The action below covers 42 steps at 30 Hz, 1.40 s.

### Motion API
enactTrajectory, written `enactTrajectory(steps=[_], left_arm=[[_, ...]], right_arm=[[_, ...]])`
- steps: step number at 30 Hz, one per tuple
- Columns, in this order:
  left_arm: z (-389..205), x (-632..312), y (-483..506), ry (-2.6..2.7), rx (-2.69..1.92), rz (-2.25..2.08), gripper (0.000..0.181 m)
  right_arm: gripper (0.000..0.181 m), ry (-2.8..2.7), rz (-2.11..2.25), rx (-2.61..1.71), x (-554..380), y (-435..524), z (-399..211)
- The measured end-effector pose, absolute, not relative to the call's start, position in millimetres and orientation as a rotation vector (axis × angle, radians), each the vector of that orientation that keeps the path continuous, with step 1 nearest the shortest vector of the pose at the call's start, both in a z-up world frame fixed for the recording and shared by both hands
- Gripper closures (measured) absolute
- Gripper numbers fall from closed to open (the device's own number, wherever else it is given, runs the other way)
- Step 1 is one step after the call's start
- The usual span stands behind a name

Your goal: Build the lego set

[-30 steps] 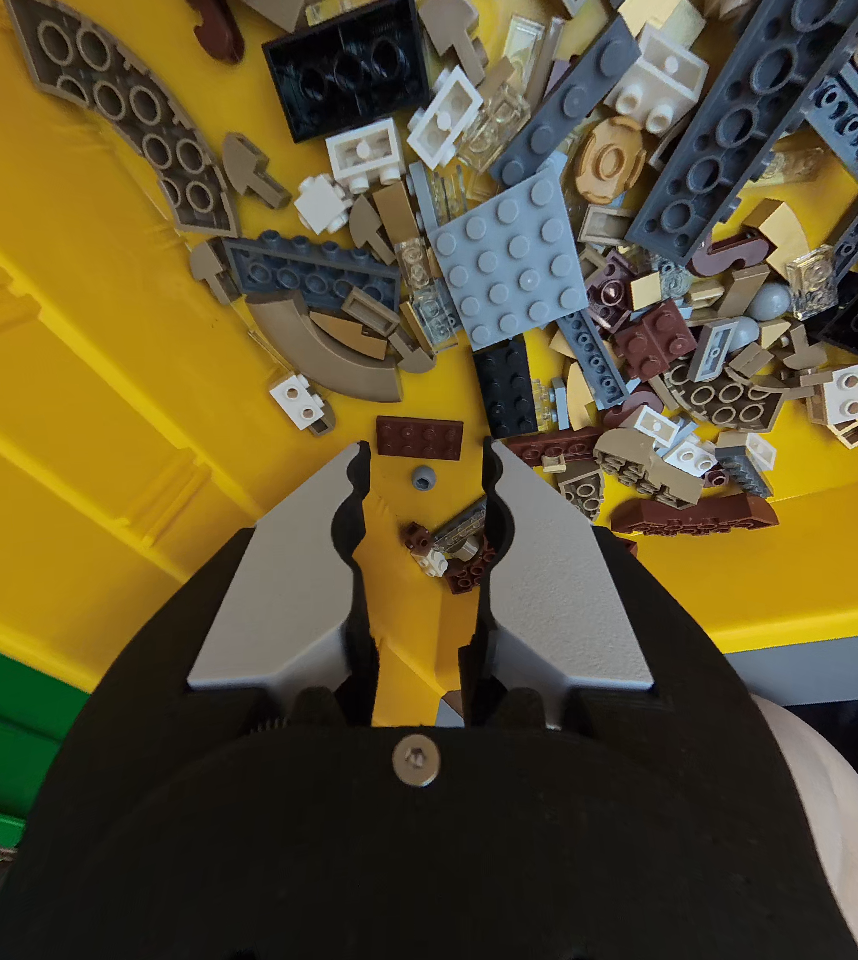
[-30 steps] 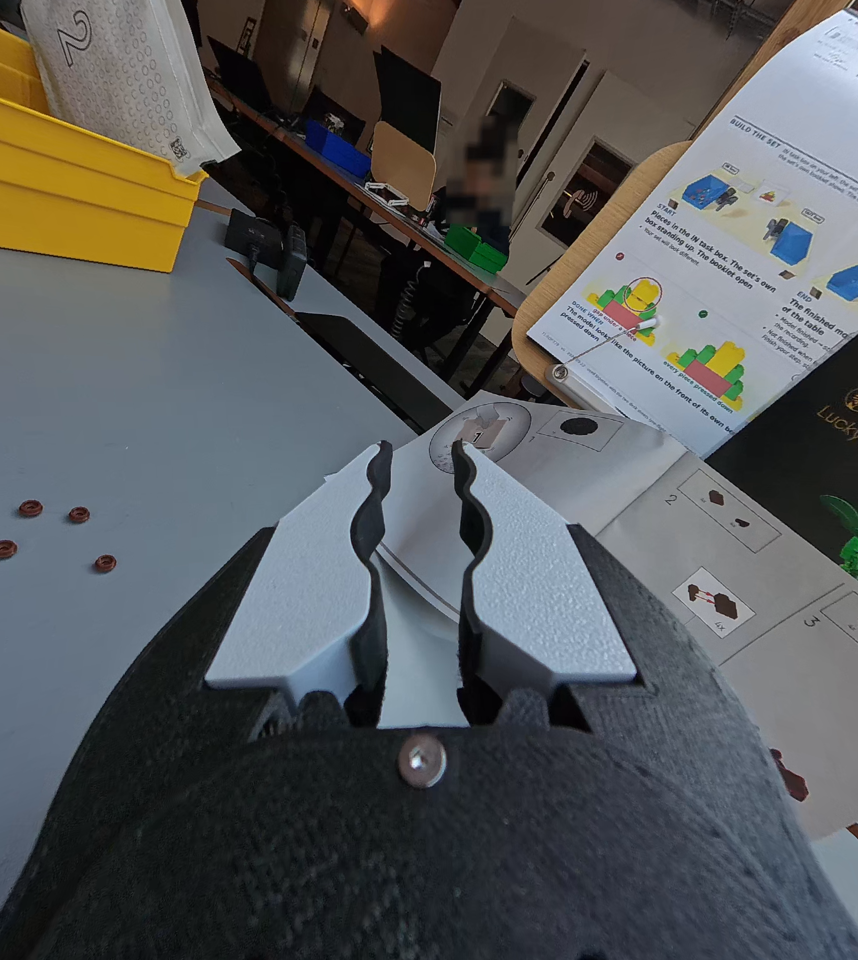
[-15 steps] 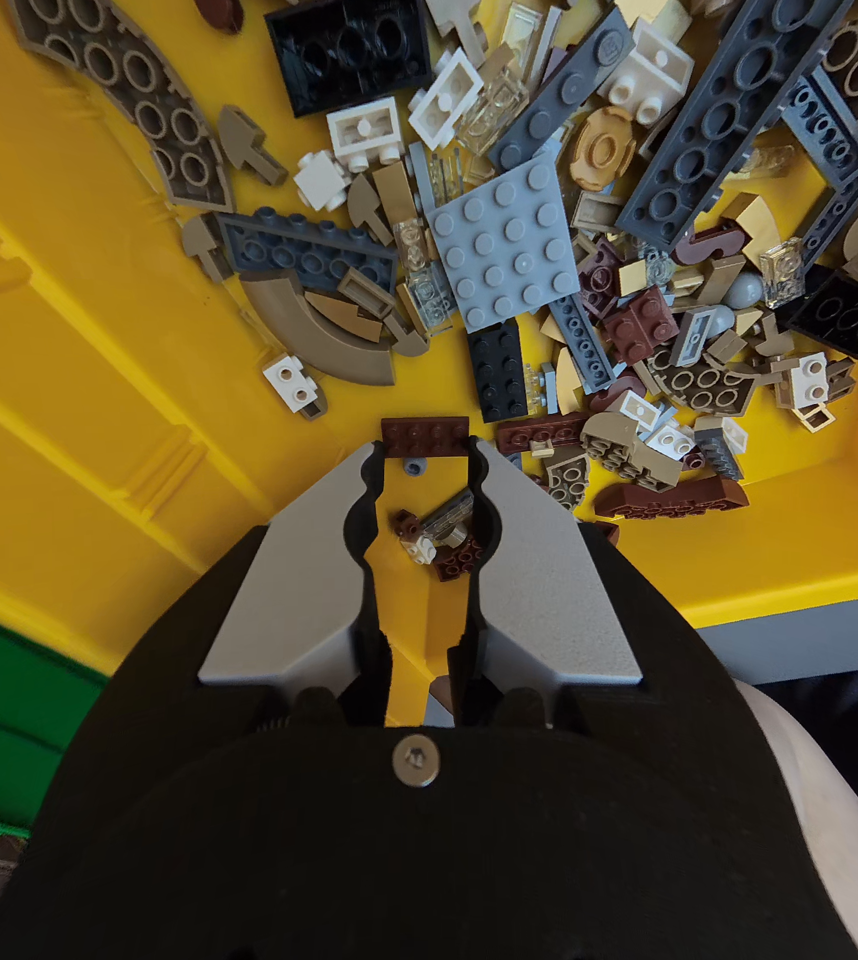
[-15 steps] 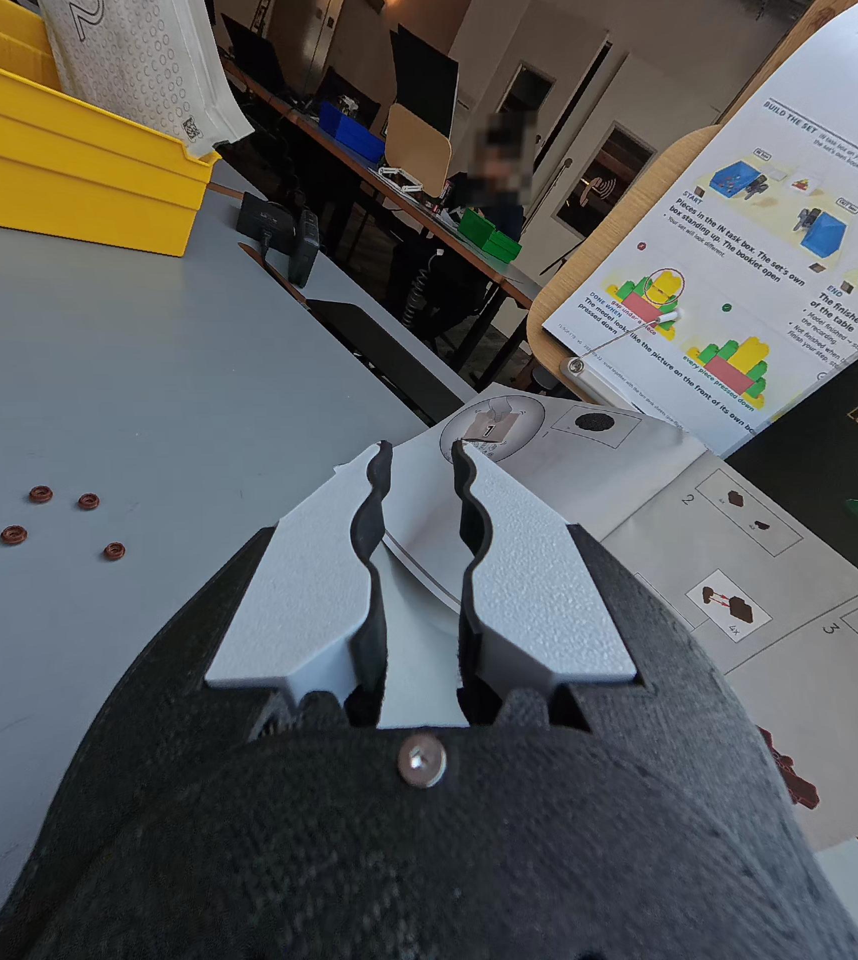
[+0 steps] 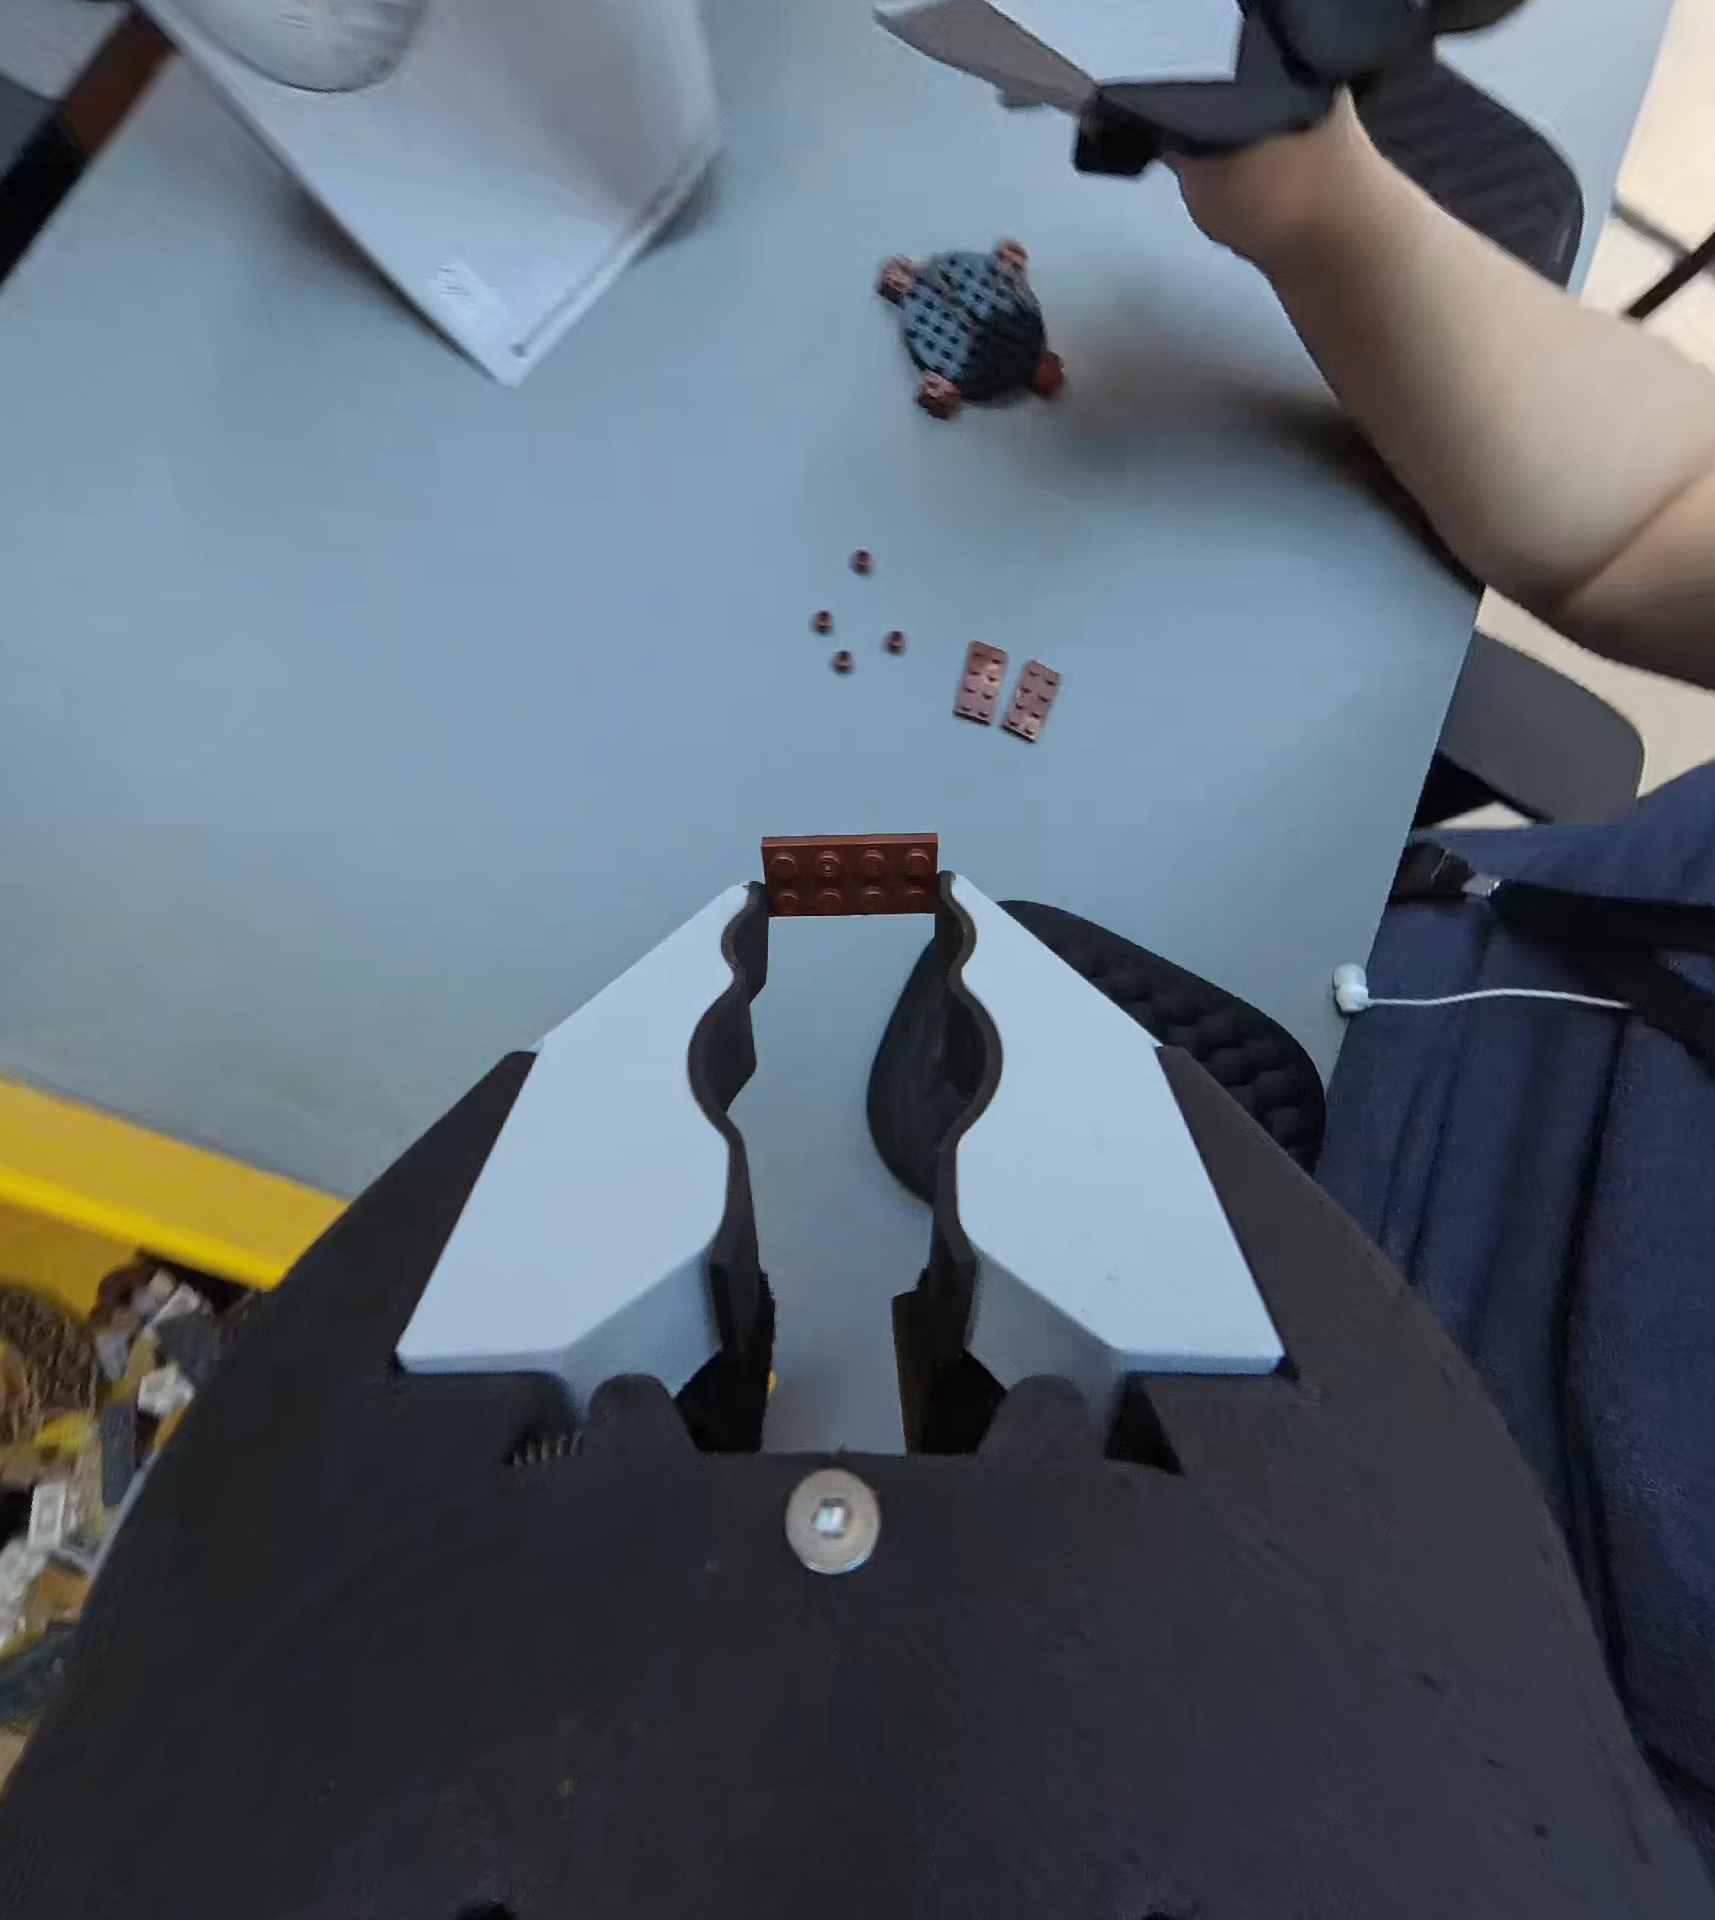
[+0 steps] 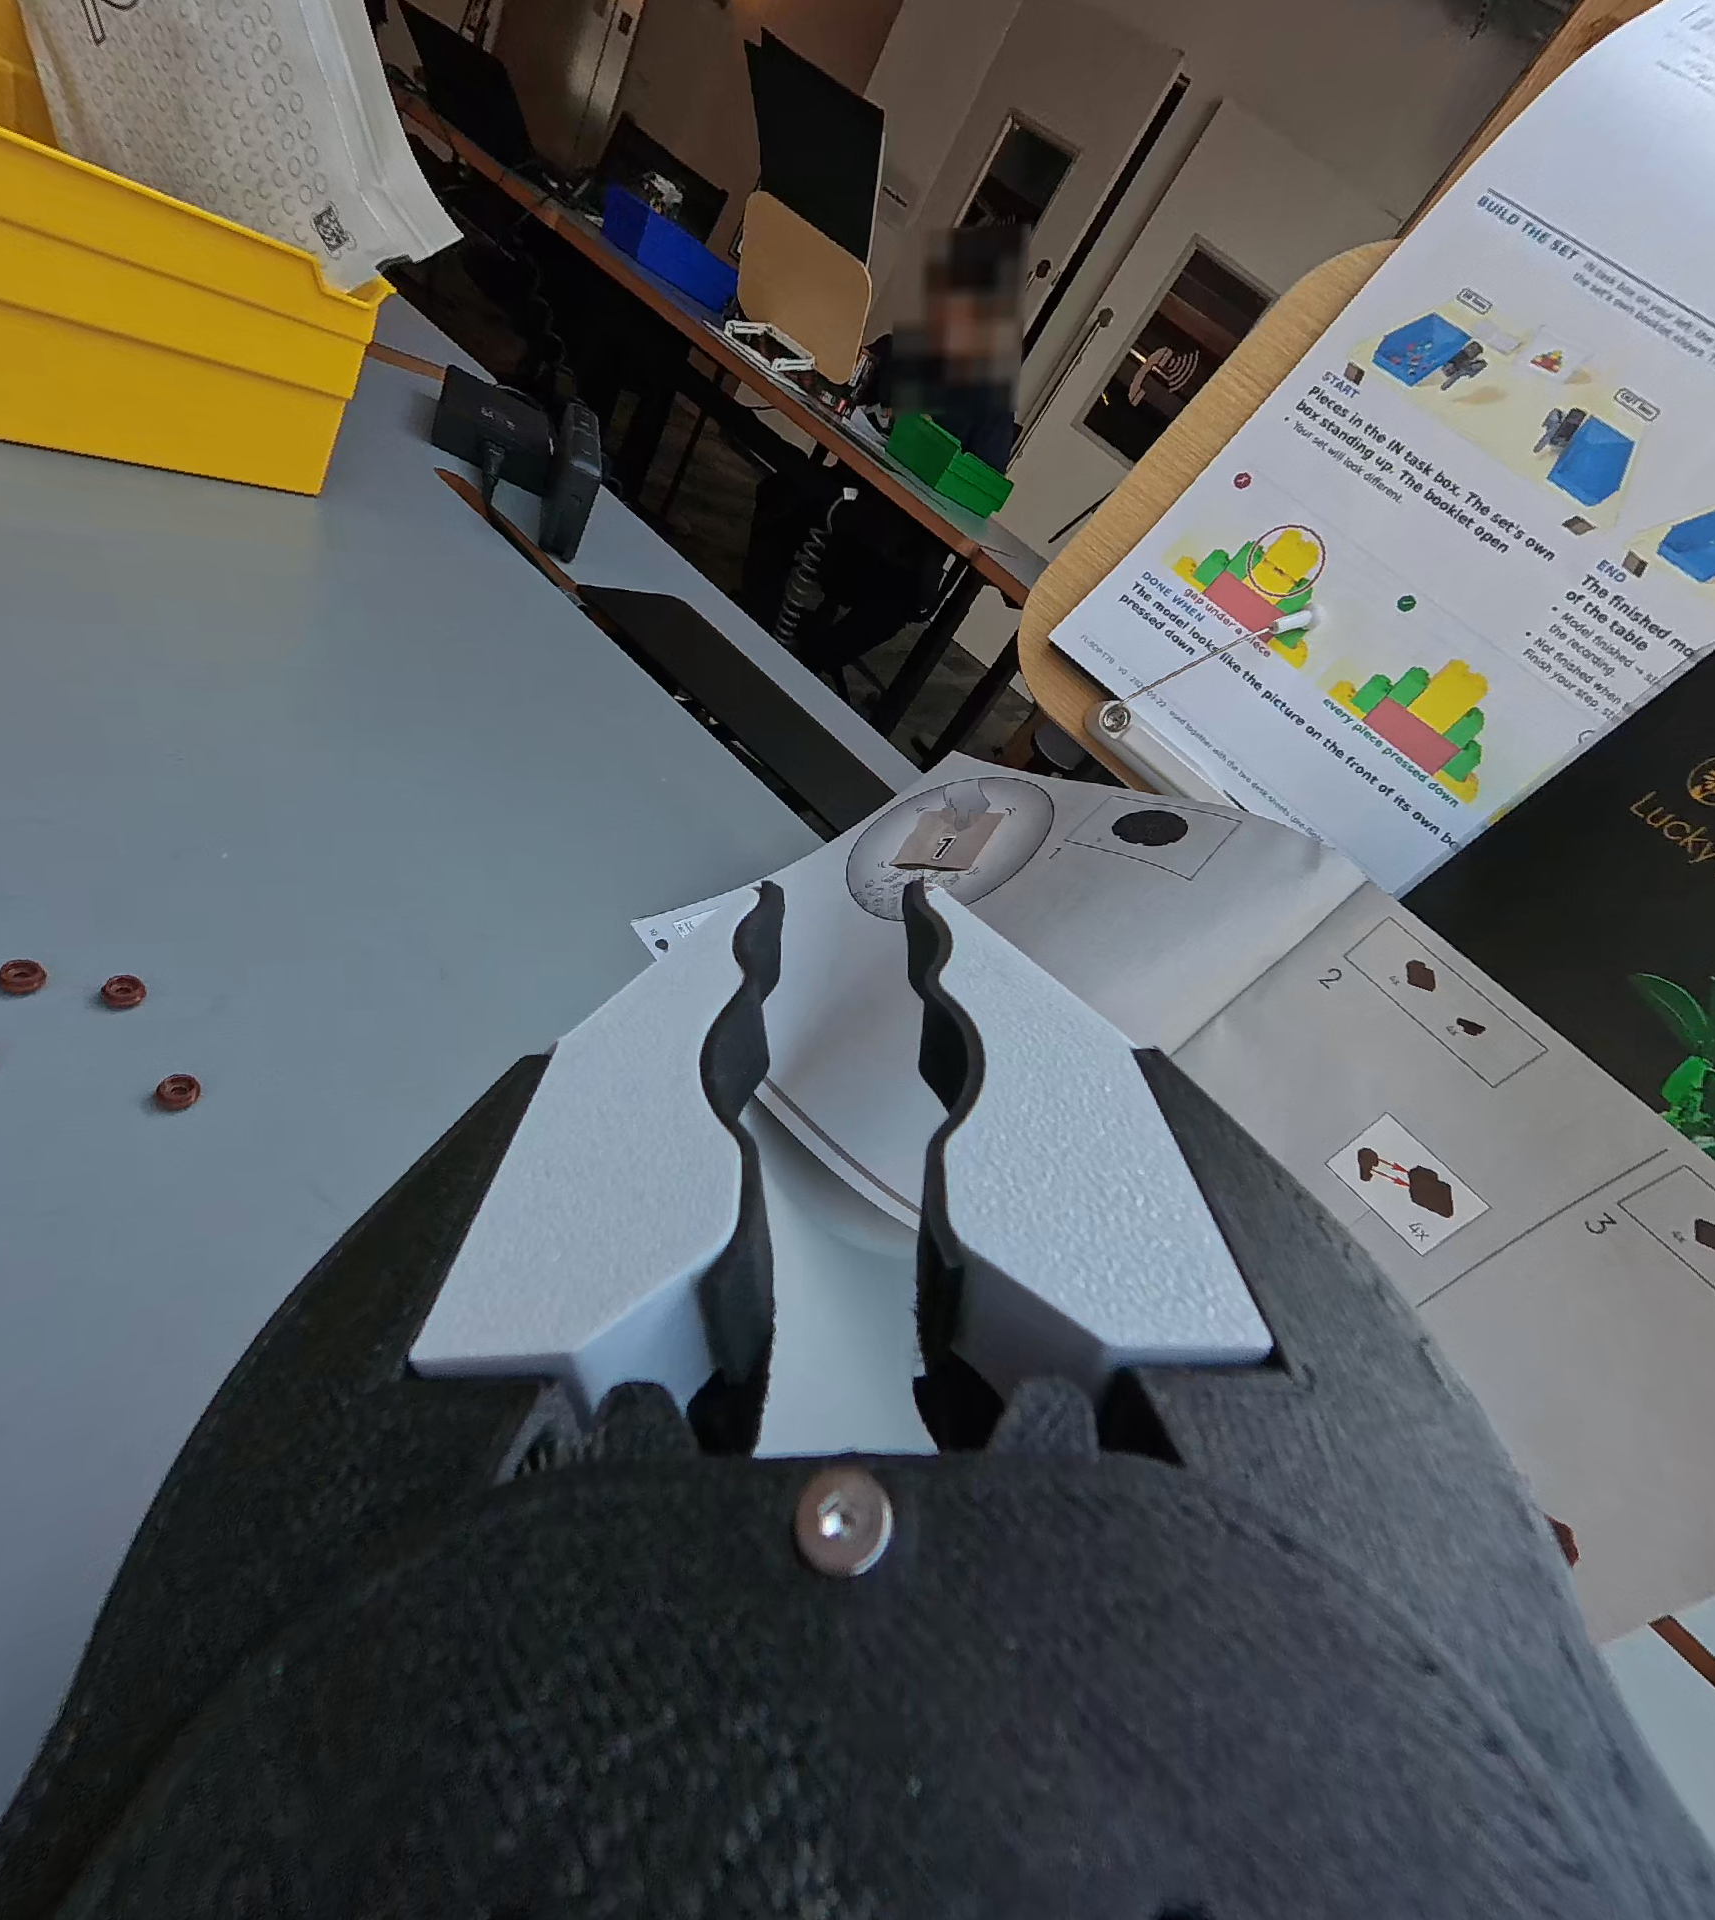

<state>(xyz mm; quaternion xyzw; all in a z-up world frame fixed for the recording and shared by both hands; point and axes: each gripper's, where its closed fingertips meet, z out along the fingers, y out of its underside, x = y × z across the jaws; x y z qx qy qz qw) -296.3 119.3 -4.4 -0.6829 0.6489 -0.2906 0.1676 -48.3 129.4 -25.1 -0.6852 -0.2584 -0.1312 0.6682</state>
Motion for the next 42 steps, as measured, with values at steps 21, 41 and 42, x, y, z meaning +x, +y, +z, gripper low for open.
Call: enactTrajectory(steps=[21, 41, 42], left_arm=[[-156.9, -228.2, 43.3, 2.446, -1.674, -0.217, 0.130], [-98.8, -512.4, 238.3, 1.497, -2.675, 0.081, 0.160], [-104.8, -515.7, 241.1, 1.467, -2.729, 0.074, 0.159]], right_arm=[[0.158, -0.664, -0.355, -1.520, -56.3, 123.1, -20.1], [0.158, -0.659, -0.377, -1.509, -62.4, 122.8, -15.6], [0.158, -0.658, -0.374, -1.513, -62.3, 123.4, -16.8]])
